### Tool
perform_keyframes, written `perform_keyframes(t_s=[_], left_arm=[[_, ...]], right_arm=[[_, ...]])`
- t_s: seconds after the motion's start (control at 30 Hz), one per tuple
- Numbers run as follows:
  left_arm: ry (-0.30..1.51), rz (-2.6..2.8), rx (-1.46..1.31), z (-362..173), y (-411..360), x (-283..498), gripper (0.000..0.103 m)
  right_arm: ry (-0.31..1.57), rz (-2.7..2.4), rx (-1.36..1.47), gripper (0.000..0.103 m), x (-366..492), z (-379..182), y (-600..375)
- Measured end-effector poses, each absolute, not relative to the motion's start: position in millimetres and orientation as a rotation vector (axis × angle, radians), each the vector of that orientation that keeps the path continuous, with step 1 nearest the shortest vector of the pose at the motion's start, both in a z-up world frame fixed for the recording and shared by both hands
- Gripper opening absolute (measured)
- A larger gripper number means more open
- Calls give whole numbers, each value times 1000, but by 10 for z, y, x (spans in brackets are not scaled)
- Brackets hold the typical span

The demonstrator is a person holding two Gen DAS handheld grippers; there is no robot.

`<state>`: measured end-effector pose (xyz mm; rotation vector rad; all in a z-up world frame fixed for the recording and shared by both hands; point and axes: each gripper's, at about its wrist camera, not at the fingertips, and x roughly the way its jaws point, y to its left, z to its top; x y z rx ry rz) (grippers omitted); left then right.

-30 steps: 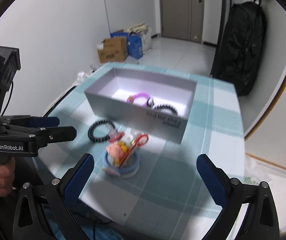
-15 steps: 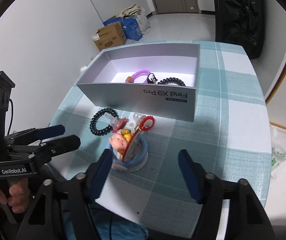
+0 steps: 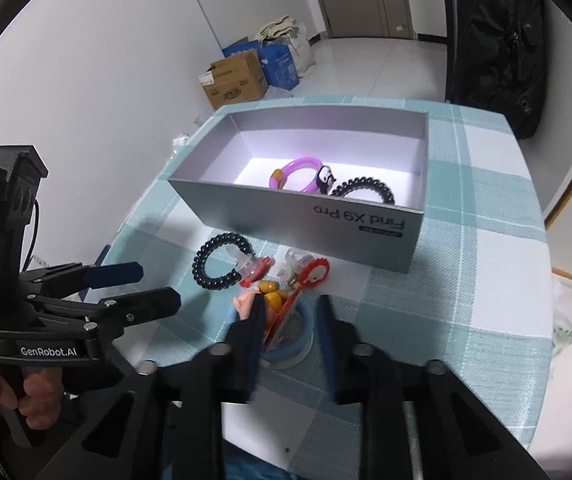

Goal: Organize jewelry
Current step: 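Grasp the red round disc with the right tool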

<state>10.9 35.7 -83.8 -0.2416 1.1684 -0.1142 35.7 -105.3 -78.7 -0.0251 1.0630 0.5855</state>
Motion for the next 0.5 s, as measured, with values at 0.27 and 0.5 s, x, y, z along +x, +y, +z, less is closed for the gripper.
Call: perform_keyframes(t_s=[0.27,0.5], left_arm=[[1168,-112,-215,-834,324,114,74],[1167,-79,-211,-838,341,166,74]], right_arm=[[1072,559,-34,9,376,-793,-1039],[1049,567,-30,7,353,-727,-1068]])
